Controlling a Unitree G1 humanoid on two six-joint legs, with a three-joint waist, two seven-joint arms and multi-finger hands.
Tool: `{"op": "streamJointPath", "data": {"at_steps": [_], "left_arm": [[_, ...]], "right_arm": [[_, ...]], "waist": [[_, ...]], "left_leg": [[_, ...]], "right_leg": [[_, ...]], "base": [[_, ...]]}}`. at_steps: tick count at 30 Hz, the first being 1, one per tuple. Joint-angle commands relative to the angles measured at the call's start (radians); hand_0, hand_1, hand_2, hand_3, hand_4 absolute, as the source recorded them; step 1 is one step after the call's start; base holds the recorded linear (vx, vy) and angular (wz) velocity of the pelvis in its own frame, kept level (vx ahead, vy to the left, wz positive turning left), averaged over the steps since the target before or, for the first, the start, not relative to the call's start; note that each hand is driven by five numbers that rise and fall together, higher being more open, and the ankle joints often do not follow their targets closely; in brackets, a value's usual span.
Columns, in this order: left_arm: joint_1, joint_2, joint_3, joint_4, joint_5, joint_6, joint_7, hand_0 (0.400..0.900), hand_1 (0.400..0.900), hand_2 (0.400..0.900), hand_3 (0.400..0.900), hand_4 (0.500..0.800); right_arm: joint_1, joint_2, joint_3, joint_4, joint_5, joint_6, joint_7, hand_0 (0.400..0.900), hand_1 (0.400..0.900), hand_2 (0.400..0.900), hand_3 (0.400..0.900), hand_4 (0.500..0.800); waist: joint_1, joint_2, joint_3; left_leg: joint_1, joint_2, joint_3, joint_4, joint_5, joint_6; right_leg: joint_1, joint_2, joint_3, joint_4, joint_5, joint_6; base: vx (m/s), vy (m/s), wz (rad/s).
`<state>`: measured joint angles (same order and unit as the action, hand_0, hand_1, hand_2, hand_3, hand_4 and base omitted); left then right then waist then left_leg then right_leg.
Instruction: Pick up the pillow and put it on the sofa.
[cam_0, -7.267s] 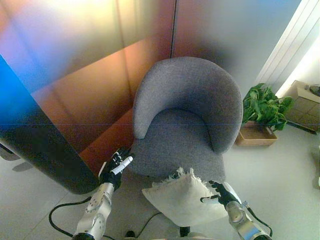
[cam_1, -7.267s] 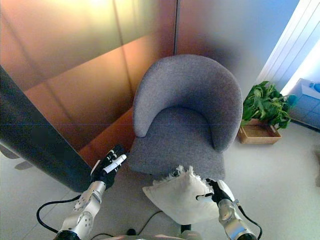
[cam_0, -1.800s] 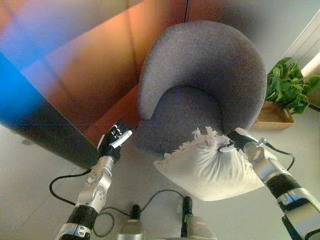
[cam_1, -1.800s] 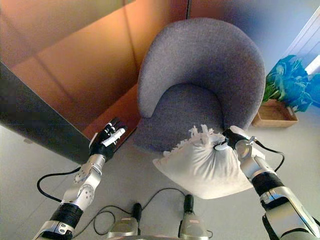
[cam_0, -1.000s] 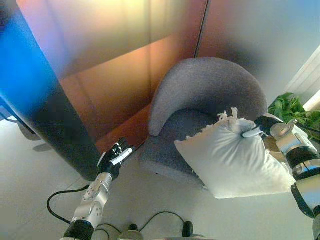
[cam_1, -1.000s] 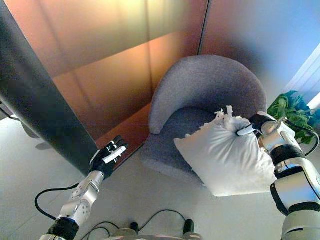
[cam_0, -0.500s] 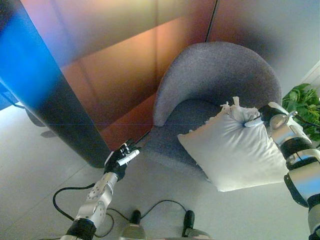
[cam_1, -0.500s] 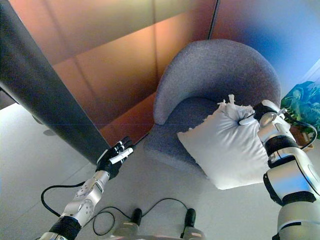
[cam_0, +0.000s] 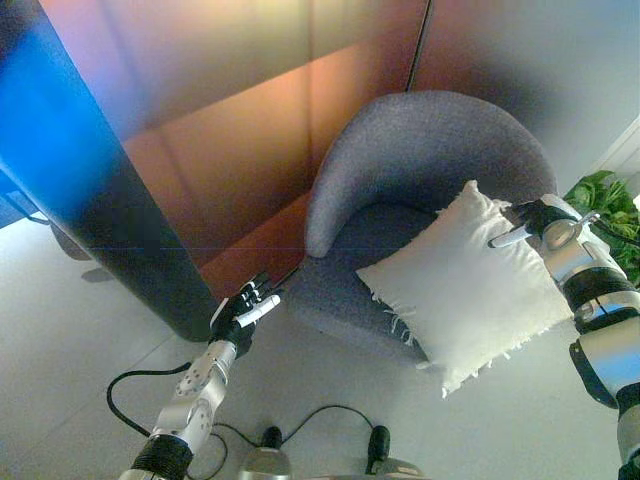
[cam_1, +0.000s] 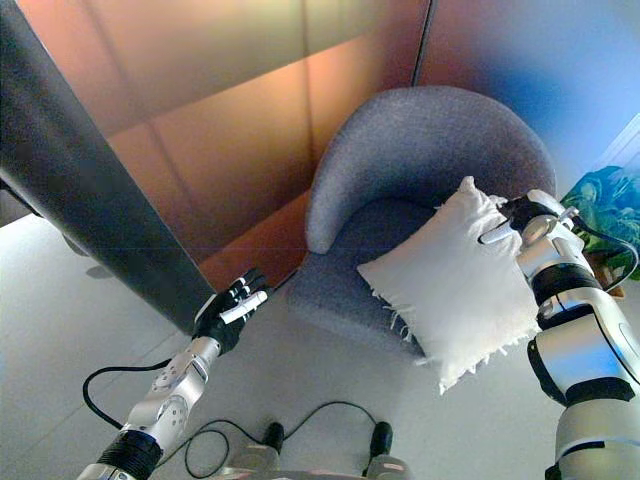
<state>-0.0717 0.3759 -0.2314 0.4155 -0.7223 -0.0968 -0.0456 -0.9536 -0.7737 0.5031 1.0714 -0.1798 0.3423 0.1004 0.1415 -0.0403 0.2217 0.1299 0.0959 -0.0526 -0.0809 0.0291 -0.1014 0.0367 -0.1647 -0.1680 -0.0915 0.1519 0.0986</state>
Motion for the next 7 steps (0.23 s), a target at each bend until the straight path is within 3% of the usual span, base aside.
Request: {"op": "streamJointPath", "data": {"at_steps": [1, 7], "left_arm": [[-0.054, 0.049, -0.023, -0.111, -0.016, -0.059, -0.035, 0.9, 0.9, 0.9, 0.9, 0.8], [-0.036, 0.053, -0.018, -0.1, -0.023, -0.058, -0.039, 0.9, 0.9, 0.9, 0.9, 0.8]], "right_arm": [[-0.13, -0.116, 0.058, 0.011, -0.078, -0.026, -0.064, 0.9, 0.9, 0.9, 0.9, 0.8], [-0.094, -0.117, 0.027, -0.022, -0.066, -0.021, -0.088, 0.9, 0.9, 0.9, 0.9, 0.8]], "waist": [[0.036, -0.029, -0.1], [0.027, -0.031, -0.114]], "left_leg": [[-0.017, 0.026, 0.01, 0.0, -0.01, -0.012], [-0.007, 0.027, 0.019, -0.002, -0.014, -0.013]], "right_leg": [[0.089, -0.066, -0.009, 0.008, -0.038, 0.102], [0.096, -0.065, -0.009, 0.004, -0.04, 0.103]], "base": [[0.02, 0.009, -0.04], [0.0, 0.011, -0.03]]}}
